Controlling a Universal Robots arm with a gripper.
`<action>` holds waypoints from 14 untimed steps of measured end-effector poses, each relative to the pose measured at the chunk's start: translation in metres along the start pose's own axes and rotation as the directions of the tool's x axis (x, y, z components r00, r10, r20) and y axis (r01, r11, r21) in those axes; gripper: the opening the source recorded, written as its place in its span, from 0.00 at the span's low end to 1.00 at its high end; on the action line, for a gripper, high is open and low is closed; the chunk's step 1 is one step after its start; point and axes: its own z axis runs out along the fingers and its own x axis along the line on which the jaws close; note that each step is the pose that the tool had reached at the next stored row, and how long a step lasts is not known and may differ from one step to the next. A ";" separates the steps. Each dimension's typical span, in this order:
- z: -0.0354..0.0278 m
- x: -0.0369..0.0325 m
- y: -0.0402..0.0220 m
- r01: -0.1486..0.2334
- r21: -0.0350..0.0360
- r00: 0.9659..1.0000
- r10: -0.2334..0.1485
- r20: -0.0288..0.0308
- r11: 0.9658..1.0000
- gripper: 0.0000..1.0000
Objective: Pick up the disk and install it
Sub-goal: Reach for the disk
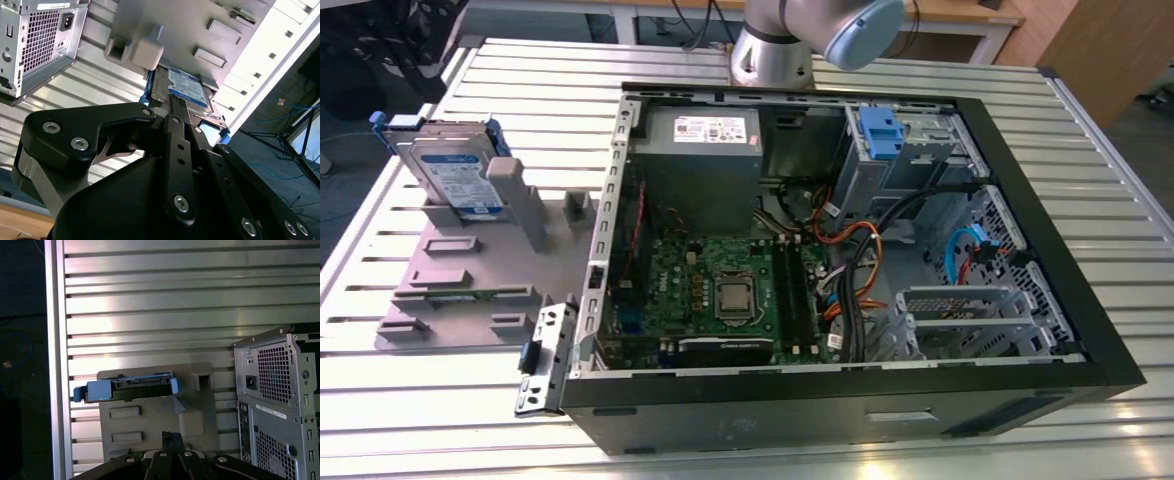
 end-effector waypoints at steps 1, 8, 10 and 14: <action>0.0000 0.0002 0.0000 0.000 0.000 1.000 0.000 0.000 1.000 0.11; -0.0001 0.0017 -0.0001 0.000 0.000 1.000 0.000 0.000 1.000 0.11; 0.0000 0.0021 -0.0002 0.000 0.000 1.000 0.000 0.000 1.000 0.11; -0.0001 0.0029 -0.0002 0.000 0.000 1.000 0.000 0.000 1.000 0.11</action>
